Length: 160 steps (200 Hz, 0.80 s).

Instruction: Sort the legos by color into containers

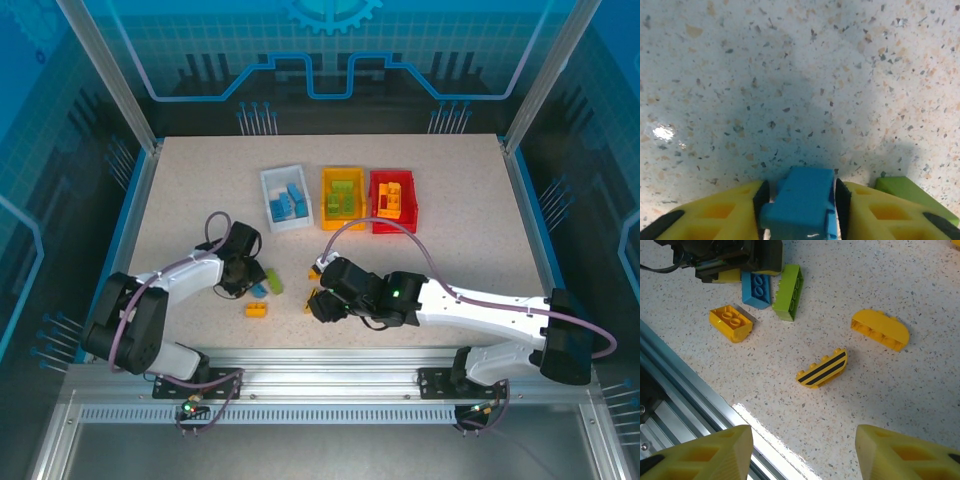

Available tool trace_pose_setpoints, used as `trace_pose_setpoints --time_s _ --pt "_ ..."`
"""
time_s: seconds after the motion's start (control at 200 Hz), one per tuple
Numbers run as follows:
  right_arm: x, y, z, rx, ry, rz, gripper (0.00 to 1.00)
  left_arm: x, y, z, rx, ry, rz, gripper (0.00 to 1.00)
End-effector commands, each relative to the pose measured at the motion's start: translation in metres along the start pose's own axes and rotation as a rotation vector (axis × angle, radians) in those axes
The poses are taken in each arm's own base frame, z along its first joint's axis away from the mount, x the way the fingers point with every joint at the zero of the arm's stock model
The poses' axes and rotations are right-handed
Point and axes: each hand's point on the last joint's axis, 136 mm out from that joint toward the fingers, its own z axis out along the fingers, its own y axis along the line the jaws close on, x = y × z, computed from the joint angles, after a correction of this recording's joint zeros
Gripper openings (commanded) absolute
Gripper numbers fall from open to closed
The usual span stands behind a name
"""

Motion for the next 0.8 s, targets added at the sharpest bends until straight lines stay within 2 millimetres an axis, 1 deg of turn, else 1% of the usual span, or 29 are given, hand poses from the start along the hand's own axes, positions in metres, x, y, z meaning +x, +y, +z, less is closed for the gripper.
trace_pose_setpoints --time_s 0.0,0.03,0.085,0.155,0.2,0.255,0.3,0.385,0.425,0.455,0.52,0.55,0.585,0.61,0.645,0.69,0.705,0.73,0.76,0.795 --pt "-0.001 0.003 0.000 0.001 -0.015 0.012 0.58 0.006 -0.002 -0.004 0.035 -0.003 -0.009 0.29" --pt "-0.001 0.003 0.000 0.001 -0.015 0.011 0.58 0.005 -0.003 -0.007 0.044 -0.014 -0.009 0.25" --pt "-0.001 0.003 0.000 0.001 -0.018 0.012 0.58 0.000 -0.007 -0.016 0.062 -0.047 -0.002 0.21" --pt "-0.003 0.000 -0.002 0.007 -0.027 0.017 0.57 -0.011 -0.014 -0.035 0.090 -0.105 0.020 0.18" --pt "-0.005 -0.002 -0.005 0.007 -0.038 0.030 0.57 -0.020 -0.024 -0.050 0.120 -0.146 0.046 0.18" --pt "-0.010 -0.007 -0.008 -0.001 -0.065 0.061 0.57 -0.031 -0.037 -0.065 0.149 -0.184 0.089 0.16" --pt "-0.017 -0.013 -0.012 -0.008 -0.095 0.095 0.57 -0.042 -0.054 -0.077 0.172 -0.210 0.134 0.16" --pt "-0.030 -0.028 -0.018 -0.013 -0.151 0.165 0.57 -0.062 -0.082 -0.088 0.172 -0.234 0.207 0.15" --pt "-0.037 -0.035 -0.021 -0.015 -0.177 0.194 0.56 -0.071 -0.096 -0.088 0.166 -0.236 0.239 0.15" --pt "-0.042 -0.042 -0.023 -0.015 -0.195 0.216 0.56 -0.080 -0.109 -0.091 0.174 -0.251 0.258 0.15" --pt "-0.052 -0.053 -0.028 -0.026 -0.229 0.260 0.56 -0.098 -0.133 -0.090 0.177 -0.275 0.293 0.15" --pt "-0.056 -0.060 -0.030 -0.024 -0.241 0.281 0.56 -0.105 -0.142 -0.084 0.161 -0.280 0.310 0.16" --pt "-0.060 -0.066 -0.032 -0.028 -0.251 0.302 0.57 -0.117 -0.154 -0.082 0.148 -0.293 0.328 0.16" --pt "-0.063 -0.071 -0.034 -0.029 -0.258 0.317 0.56 -0.123 -0.159 -0.076 0.130 -0.291 0.343 0.16" --pt "-0.066 -0.077 -0.035 -0.028 -0.264 0.335 0.57 -0.134 -0.172 -0.074 0.128 -0.298 0.359 0.16" --pt "-0.069 -0.083 -0.037 -0.027 -0.272 0.353 0.56 -0.144 -0.183 -0.062 0.114 -0.289 0.373 0.16" --pt "-0.070 -0.085 -0.038 -0.026 -0.276 0.358 0.57 -0.147 -0.184 -0.056 0.106 -0.280 0.376 0.16" --pt "-0.070 -0.088 -0.039 -0.026 -0.278 0.364 0.57 -0.154 -0.193 -0.055 0.115 -0.282 0.380 0.17" --pt "-0.071 -0.091 -0.040 -0.023 -0.279 0.374 0.57 -0.158 -0.197 -0.044 0.105 -0.265 0.387 0.18" --pt "-0.071 -0.094 -0.040 -0.022 -0.279 0.382 0.57 -0.166 -0.203 -0.041 0.102 -0.265 0.390 0.18"
